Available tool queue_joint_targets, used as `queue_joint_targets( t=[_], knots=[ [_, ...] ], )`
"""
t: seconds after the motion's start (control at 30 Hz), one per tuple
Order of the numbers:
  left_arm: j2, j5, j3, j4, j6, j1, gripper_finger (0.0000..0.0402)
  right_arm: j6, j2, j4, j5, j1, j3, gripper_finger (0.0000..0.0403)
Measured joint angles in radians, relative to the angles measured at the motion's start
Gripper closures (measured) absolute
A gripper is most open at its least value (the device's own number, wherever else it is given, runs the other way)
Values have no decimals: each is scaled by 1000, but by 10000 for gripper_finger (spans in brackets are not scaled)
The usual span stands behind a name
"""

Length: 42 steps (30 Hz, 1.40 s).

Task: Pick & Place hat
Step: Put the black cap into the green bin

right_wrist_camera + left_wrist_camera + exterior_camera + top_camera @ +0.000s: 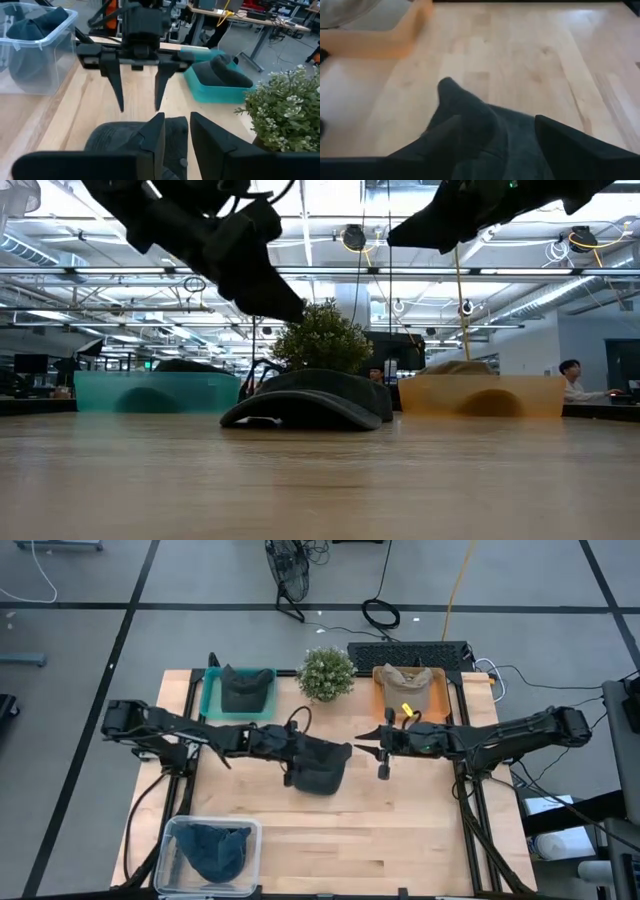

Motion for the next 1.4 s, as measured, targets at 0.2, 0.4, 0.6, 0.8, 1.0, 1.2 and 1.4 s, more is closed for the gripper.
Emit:
queue_joint_targets(
  t=[0.2, 0.4, 0.6, 0.8, 1.0, 1.2, 1.4],
  knots=[
    [69, 53, 0, 44, 41, 0, 167, 0, 7, 4, 0, 0, 0, 324],
    [122, 50, 0, 62, 47, 1, 160, 0, 6, 12, 0, 0, 0, 326],
    [152, 19, 16, 54, 40, 10, 141, 0, 6, 16, 0, 0, 0, 328],
    [178, 23, 14, 24, 23, 27, 144, 0, 6, 19, 0, 0, 0, 328],
    [208, 23, 17, 38, 4, 44, 181, 0, 6, 19, 0, 0, 0, 328],
    [208, 26, 16, 32, 1, 45, 224, 0, 6, 16, 0, 0, 0, 328],
    [208, 103, 16, 4, -21, 44, 264, 0, 6, 16, 0, 0, 0, 328]
  ],
)
